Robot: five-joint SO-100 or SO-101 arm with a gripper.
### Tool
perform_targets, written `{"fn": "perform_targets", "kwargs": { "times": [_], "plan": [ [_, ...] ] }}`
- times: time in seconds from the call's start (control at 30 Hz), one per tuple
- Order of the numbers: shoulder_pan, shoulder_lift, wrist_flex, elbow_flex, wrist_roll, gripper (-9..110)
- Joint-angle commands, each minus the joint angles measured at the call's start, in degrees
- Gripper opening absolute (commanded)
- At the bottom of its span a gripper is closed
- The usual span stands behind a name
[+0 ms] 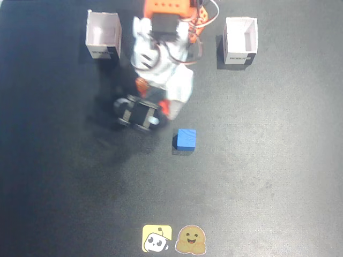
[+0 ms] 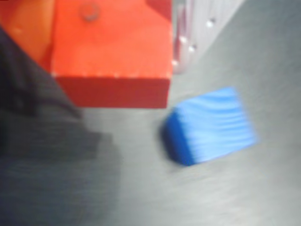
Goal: Put the red cube in the right box and the blue cube in the left box.
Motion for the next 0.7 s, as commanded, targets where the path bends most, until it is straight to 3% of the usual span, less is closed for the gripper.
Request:
{"fn": "perform_targets", "kwargs": {
  "times": [0.0, 0.67],
  "plan": [
    [5.27, 3.34, 0.88, 0.09, -0.79, 14],
    [46.93, 11.87, 17.23, -0.53, -16.7, 14]
  ]
}}
